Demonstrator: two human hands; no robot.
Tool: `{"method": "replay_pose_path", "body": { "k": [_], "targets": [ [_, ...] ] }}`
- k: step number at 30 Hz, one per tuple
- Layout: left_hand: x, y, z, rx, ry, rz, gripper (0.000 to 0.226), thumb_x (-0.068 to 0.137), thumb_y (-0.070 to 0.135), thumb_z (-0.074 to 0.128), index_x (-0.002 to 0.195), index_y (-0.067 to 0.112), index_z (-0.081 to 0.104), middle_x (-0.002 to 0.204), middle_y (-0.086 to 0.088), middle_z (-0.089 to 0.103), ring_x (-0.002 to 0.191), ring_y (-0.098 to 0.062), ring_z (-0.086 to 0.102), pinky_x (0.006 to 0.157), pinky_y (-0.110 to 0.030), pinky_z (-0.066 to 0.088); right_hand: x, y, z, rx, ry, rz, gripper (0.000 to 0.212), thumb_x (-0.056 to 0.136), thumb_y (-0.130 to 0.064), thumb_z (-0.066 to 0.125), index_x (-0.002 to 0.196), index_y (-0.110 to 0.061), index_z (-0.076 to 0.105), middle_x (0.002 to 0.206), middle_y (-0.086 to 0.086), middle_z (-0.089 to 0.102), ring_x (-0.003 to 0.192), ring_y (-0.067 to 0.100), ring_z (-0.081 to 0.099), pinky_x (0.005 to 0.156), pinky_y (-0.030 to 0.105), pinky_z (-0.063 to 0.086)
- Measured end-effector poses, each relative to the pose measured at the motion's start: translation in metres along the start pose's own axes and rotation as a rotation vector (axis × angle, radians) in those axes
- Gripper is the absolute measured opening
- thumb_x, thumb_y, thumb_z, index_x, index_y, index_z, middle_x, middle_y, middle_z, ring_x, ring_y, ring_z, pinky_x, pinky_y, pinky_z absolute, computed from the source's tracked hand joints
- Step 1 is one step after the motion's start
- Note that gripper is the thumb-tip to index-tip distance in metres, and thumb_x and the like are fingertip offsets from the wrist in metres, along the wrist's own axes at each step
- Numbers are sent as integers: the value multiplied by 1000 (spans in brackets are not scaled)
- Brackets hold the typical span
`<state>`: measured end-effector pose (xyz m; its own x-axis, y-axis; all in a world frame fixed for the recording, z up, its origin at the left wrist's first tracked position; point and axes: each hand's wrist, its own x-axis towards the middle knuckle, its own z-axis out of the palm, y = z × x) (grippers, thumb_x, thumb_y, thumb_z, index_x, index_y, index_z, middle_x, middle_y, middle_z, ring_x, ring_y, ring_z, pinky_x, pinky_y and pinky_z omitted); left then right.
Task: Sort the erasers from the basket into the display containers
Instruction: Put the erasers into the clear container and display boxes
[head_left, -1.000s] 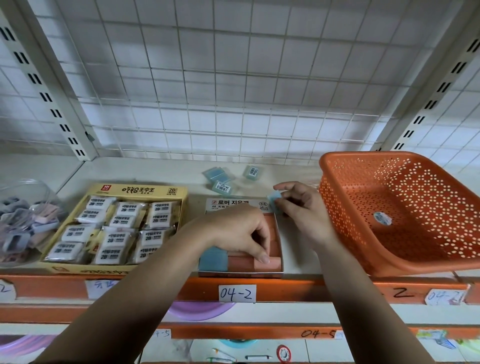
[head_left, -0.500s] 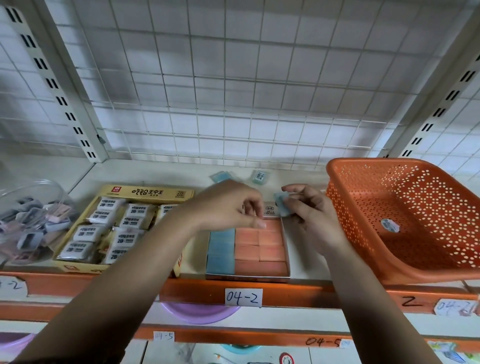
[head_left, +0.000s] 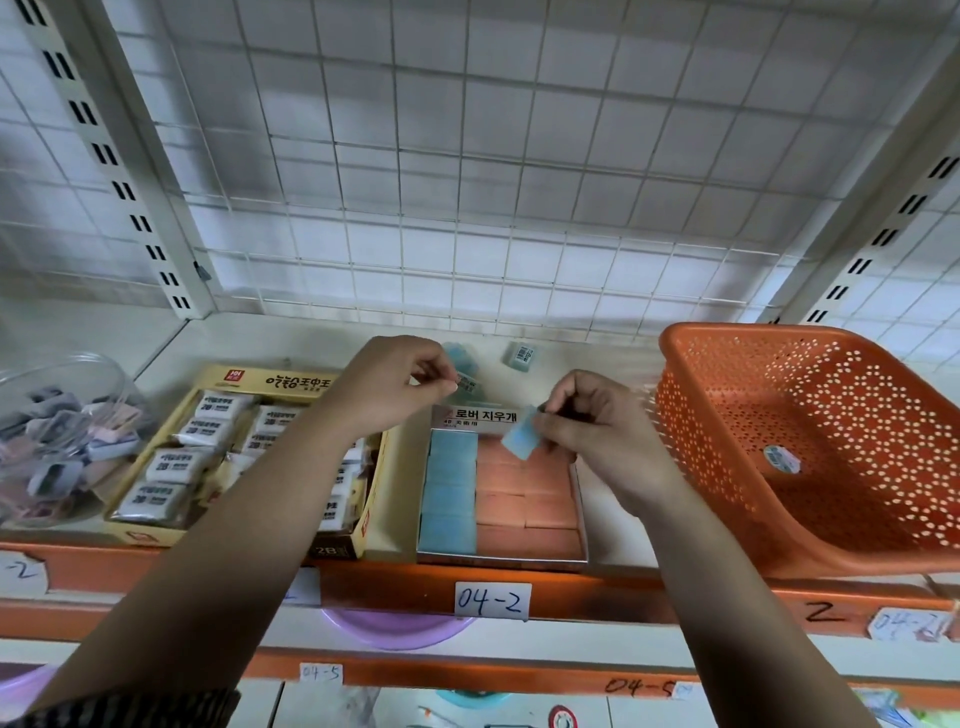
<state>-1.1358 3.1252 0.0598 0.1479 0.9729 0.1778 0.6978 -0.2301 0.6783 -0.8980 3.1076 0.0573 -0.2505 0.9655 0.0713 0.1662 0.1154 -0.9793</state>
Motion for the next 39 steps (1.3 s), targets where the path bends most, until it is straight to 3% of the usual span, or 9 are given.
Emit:
{"method": "replay_pose_path", "body": {
  "k": [4,7,9,13,16,21,29,32,39],
  "targets": [
    [-1,-4,-1,25,65,24,4,87,15,70,90,15,72,87,9,70,84,1,62,71,-5,42,-2,-1,16,-111,-45,73,13,83,3,67,86,-8,62,67,9,63,55,17,64,49,26,46],
    [-1,-7,1,76,57,51,5,86,14,70,90,14,73,88,6,70,85,-8,64,78,-24,51,0,5,22,-526,-2,-1,10,77,-19,75,78,-27,67,62,-8,61,59,3,57,72,33,47],
    [-1,-9,2,84,50,55,6,85,14,70,90,15,72,88,6,69,84,-9,64,81,-32,53,-1,4,21,-638,-5,-18,15,72,-27,80,78,-29,66,63,-11,57,65,1,53,80,33,43],
    [-1,-10,2,97,58,64,5,85,14,70,90,15,72,87,6,69,83,-9,64,81,-34,53,-4,-6,19,-763,-66,-67,24,70,-36,83,84,-28,66,65,-10,57,64,3,53,67,24,43],
    [-1,-11,3,97,61,72,6,85,14,70,90,15,72,86,6,69,82,-10,64,80,-33,53,-2,-7,19,-915,-59,-126,21,73,-43,79,87,-32,68,69,-10,60,69,6,56,67,23,43],
    [0,-12,4,105,54,75,5,84,15,70,87,19,72,85,8,68,81,-8,63,78,-32,53,3,5,18,-765,-120,-150,19,69,-40,81,81,-36,67,63,-14,57,65,1,55,75,37,50],
    [1,-11,5,112,56,59,5,85,15,70,88,18,72,86,7,69,82,-10,64,79,-34,53,8,8,16,-723,-195,-201,19,73,-29,82,78,-29,64,59,-11,50,58,2,50,57,16,36],
    [1,-11,4,101,92,42,5,86,16,69,88,19,72,85,9,69,83,-8,63,79,-33,53,15,3,12,-650,-247,-167,11,79,-30,79,79,-23,71,63,-13,59,62,-1,53,59,13,38],
    [1,-9,1,78,240,-9,6,88,16,66,85,20,69,77,15,65,77,-4,60,73,-27,48,70,-4,19,-663,-100,-118,6,85,-21,70,88,-20,75,80,-10,67,76,3,59,65,12,41]
  ]
}}
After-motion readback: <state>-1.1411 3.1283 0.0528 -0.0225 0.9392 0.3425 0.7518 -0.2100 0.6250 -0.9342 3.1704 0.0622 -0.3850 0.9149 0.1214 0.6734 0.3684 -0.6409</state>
